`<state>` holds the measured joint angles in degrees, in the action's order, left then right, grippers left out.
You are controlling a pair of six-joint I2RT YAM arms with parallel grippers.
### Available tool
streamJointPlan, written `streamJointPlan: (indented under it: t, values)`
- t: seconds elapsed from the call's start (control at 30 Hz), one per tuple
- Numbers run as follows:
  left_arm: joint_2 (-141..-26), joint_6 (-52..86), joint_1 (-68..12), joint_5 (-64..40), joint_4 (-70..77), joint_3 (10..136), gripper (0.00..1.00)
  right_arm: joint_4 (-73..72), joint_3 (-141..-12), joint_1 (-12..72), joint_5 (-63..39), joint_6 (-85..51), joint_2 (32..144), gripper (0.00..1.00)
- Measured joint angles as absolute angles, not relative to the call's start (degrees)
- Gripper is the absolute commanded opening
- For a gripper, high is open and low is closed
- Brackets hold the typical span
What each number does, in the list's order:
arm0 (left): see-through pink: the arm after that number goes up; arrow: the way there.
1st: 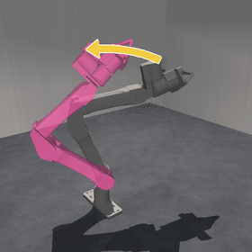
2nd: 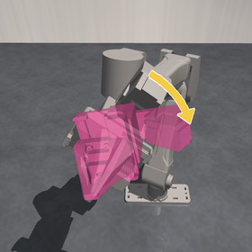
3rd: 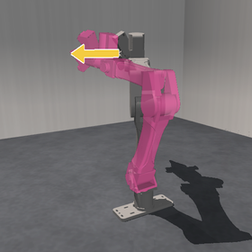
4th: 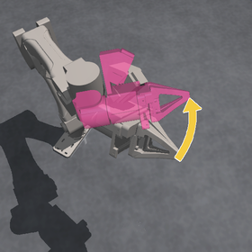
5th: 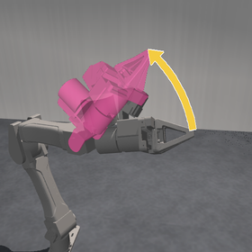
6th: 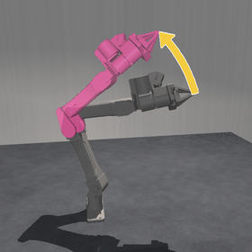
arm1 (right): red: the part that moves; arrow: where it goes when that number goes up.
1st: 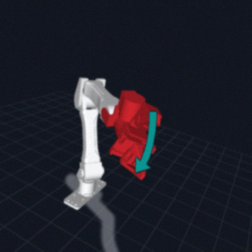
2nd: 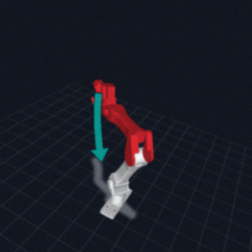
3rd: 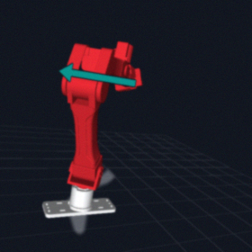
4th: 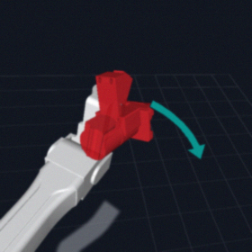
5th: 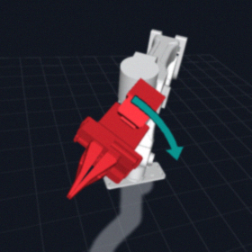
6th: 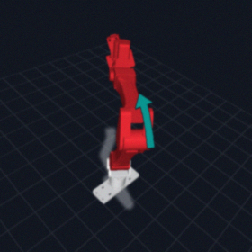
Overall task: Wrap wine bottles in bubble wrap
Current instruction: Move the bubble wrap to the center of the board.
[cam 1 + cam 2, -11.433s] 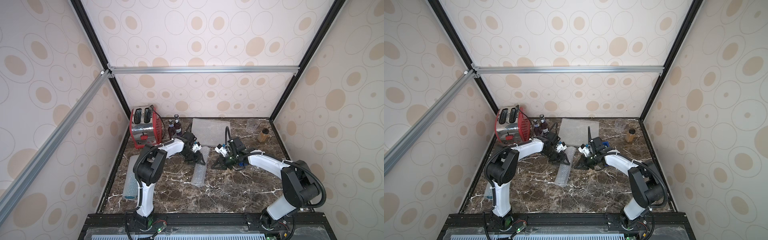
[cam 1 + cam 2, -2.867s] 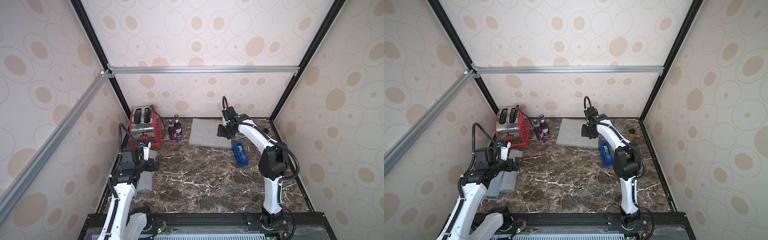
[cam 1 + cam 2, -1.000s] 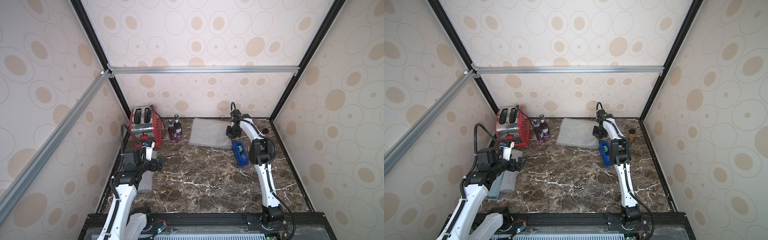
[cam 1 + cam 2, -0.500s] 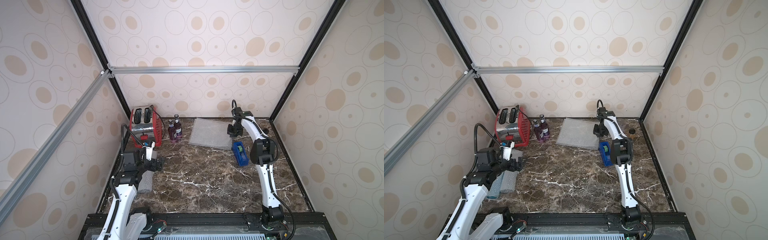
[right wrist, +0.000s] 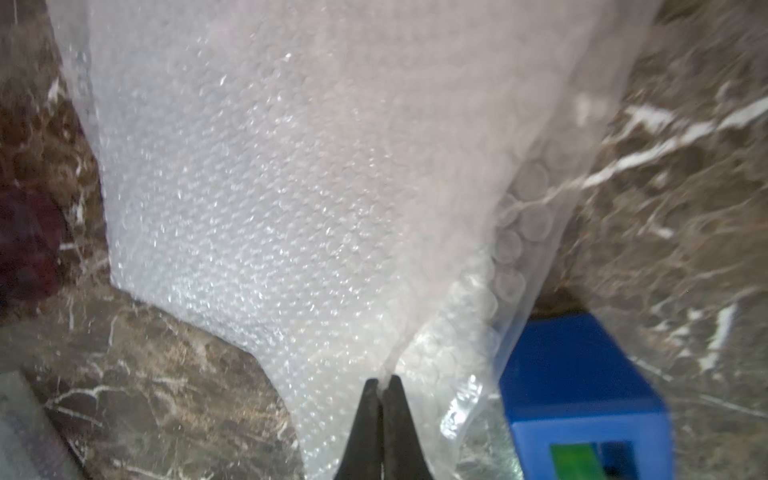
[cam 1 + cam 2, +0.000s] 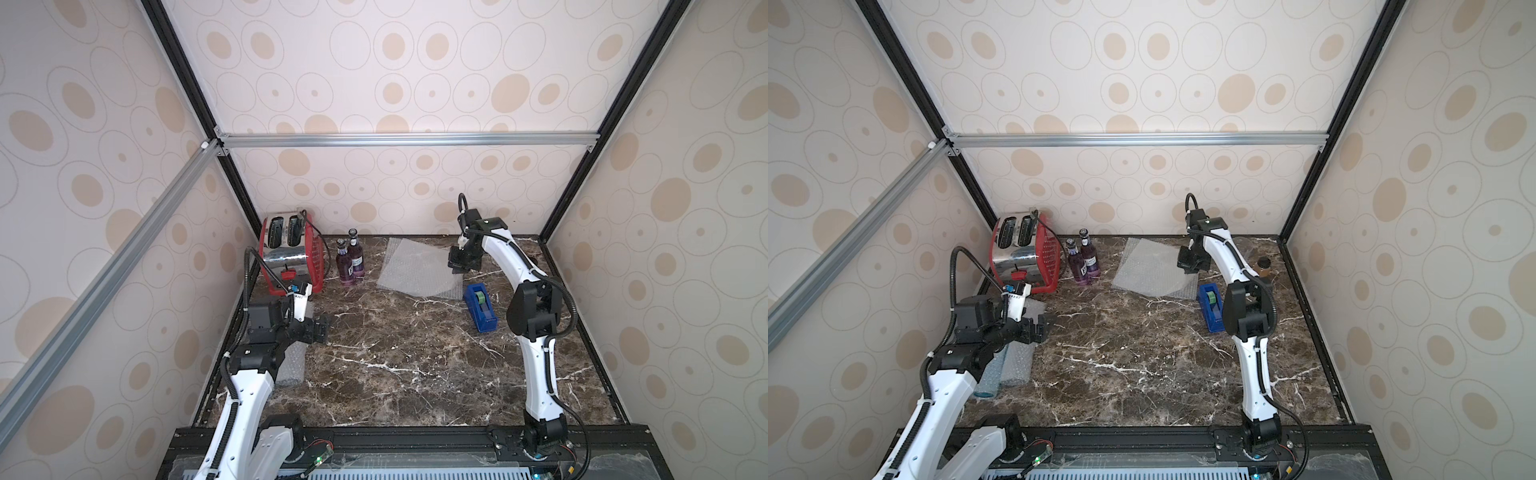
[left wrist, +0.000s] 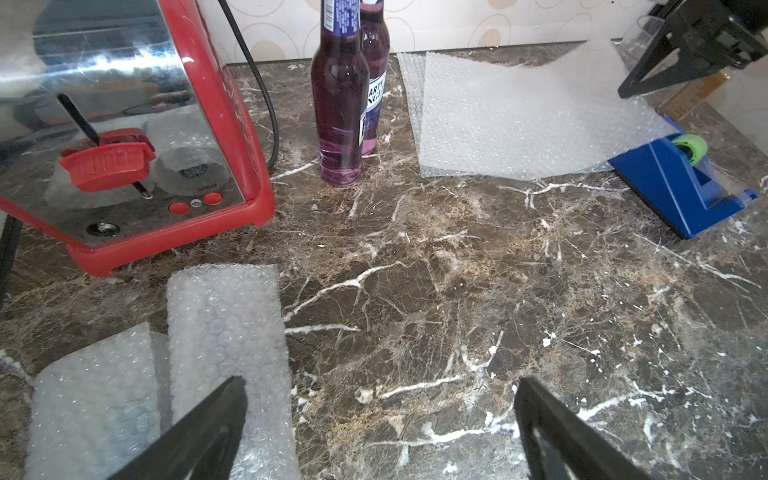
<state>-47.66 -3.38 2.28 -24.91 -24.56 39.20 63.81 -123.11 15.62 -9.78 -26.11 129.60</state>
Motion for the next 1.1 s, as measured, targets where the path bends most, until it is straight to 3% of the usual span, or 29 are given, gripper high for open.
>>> streamJointPlan:
  t: [0.33, 0.57, 1.03, 1.1]
  values:
    - [-47.75, -3.57, 0.51, -24.12, -24.93, 39.20, 0.99, 54.02, -87.88, 24.77, -14.81, -28.84, 105.91, 0.00]
    - [-48.75, -3.97, 0.51, -23.99, -24.91, 39.20, 1.00, 50.50, -70.89, 26.06, -15.64, -25.30, 100.27, 0.00]
    - [-55.37, -4.38, 12.27, -26.28, -24.03, 37.74, 0.99, 50.28, -67.55, 26.04, -16.56, -13.56, 101.23, 0.00]
    - [-58.30, -4.32, 15.07, -26.83, -24.05, 37.78, 0.99, 51.64, -67.48, 26.02, -15.16, -13.50, 101.16, 0.06]
